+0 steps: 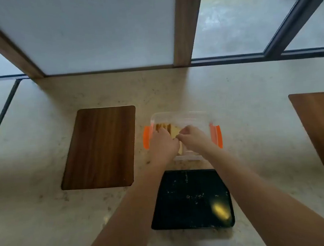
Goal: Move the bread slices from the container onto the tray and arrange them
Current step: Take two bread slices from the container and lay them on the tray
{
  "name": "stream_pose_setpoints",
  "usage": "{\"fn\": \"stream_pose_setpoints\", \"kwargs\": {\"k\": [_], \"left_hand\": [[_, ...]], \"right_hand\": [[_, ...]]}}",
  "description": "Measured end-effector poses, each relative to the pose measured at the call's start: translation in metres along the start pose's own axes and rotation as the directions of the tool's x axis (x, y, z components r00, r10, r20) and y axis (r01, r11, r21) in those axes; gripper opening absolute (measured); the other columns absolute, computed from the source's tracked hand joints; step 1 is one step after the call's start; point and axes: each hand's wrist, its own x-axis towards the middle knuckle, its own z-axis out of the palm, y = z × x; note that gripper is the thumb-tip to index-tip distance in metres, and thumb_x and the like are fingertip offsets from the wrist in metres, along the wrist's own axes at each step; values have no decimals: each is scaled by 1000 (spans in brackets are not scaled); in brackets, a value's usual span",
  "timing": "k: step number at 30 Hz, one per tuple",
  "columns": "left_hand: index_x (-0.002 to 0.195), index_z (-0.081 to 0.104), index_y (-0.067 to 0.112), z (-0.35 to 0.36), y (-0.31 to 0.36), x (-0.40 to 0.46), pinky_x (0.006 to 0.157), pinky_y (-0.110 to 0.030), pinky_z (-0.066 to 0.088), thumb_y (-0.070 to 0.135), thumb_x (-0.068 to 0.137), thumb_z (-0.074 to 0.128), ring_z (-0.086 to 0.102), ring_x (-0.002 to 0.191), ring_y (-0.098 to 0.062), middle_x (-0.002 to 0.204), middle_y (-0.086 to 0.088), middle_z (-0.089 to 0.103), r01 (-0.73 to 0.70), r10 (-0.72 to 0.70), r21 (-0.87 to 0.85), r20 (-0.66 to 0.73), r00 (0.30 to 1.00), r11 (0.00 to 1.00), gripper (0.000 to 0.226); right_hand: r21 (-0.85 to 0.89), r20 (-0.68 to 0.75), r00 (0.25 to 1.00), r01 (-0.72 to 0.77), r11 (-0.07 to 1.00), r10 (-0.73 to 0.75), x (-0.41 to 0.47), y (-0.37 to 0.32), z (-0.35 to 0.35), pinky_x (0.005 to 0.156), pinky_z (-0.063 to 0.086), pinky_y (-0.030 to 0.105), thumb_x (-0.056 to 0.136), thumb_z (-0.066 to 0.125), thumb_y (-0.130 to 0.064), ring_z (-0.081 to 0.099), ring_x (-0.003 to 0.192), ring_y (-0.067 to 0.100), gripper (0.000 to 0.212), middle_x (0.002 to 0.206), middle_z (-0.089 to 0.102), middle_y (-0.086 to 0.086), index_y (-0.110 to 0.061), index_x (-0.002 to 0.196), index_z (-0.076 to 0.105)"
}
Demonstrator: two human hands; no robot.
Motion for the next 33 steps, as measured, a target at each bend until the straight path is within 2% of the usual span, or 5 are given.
{"fn": "stream_pose_setpoints", "kwargs": {"k": [3,8,20,29,33], "left_hand": [[115,60,1,8,4,9,96,-41,51,19,94,55,57,109,-27,121,-11,58,2,-1,94,-12,1000,996,28],[83,61,12,21,3,17,50,-19,36,10,94,54,56,66,-11,76,-1,60,-4,6,105,-19,1000,994,12],[85,64,6,33,1,34,79,-43,58,11,88,57,64,82,-25,89,-11,66,51,-48,46,-68,997,998,9],[104,65,12,46,6,31,77,-35,55,11,90,60,65,87,-21,91,-1,67,17,-24,-61,-129,991,998,15],[111,66,7,54,9,37,79,-33,51,8,91,59,62,93,-21,100,-3,67,19,-23,-49,-104,994,999,21]], "right_hand": [[-22,14,1000,-16,1000,16,12,1,1,75,60,48,82,59,-31,63,70,18,15,73,64,-2,-17,81,65],[-31,68,997,-25,999,27,25,2,3,60,47,33,77,55,-26,53,58,22,20,60,52,3,-16,60,53],[64,91,984,-156,986,150,47,13,9,59,48,36,79,62,-28,54,60,22,18,62,51,3,-14,70,56],[90,81,981,-181,979,174,48,30,4,74,63,42,86,59,-39,66,78,19,25,85,65,1,-16,90,54],[118,67,972,-230,966,223,45,34,-2,61,60,36,90,60,-41,64,74,18,23,85,64,1,-21,85,50]]}}
